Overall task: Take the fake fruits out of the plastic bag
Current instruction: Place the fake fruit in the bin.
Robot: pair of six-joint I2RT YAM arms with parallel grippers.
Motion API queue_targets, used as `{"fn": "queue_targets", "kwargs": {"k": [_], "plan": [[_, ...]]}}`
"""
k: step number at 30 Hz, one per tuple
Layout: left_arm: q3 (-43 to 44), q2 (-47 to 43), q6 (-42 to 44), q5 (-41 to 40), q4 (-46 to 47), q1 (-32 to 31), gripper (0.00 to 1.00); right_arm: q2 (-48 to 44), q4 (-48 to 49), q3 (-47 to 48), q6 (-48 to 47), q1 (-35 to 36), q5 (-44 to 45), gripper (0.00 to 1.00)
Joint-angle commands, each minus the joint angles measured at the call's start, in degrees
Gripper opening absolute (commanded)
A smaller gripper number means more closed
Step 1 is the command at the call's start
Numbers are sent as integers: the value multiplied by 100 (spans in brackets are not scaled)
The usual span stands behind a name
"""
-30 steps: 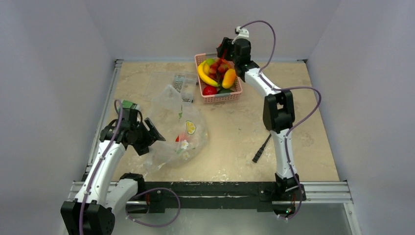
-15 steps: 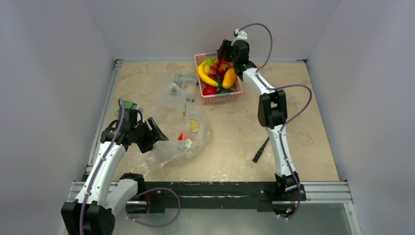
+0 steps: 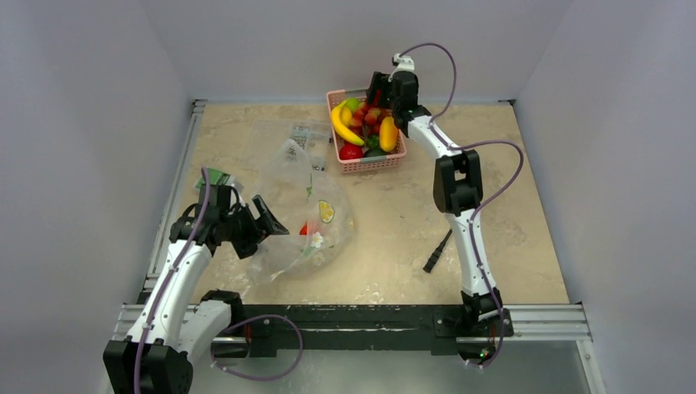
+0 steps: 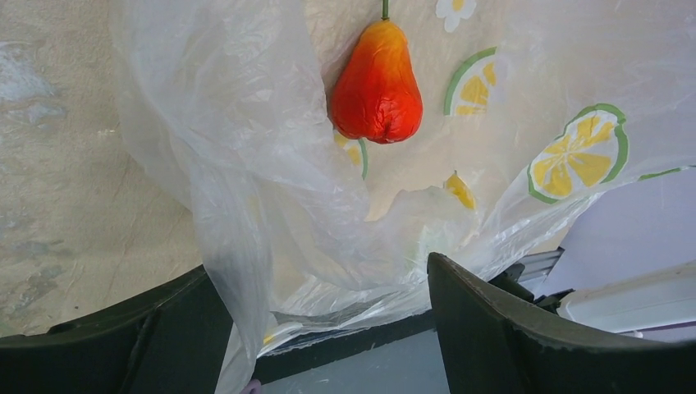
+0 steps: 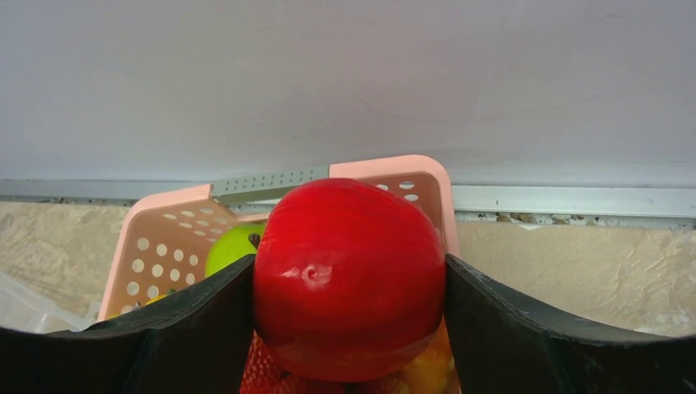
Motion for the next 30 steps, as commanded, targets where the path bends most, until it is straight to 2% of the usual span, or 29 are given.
{"fn": "queue_targets", "kwargs": {"k": [1,3,6,10,15,20,23,27,30], "plan": [[-29,-36,25,249,258,29,82,-504,-115,-103,-177,28,-69,79],[-64,-33,4,323,280,29,82,-529,-174,-83,-237,23,-31,88],[-105,-83,1,325,270,29,83,-587,-215,-56,-328,23,-13,95],[-144,-120,5,268,236,29,82,-751,-489,16,-424,49,60,98],[-244,-134,-46,203,313,29,74,-1280,-1314,206,-388,113,598,99],[-336,-62,-16,318,536,29,61,-2584,-1358,-1142,-33,305,1296,99],[-369,-15,-12,332,641,29,53,-3456,-1103,-2301,546,459,1216,96],[-456,-18,-54,423,794,29,43,-4220,-935,-3379,529,1278,1340,96],[-504,-51,-56,451,858,29,36,-4743,-1023,-4000,716,1845,1059,96]]}}
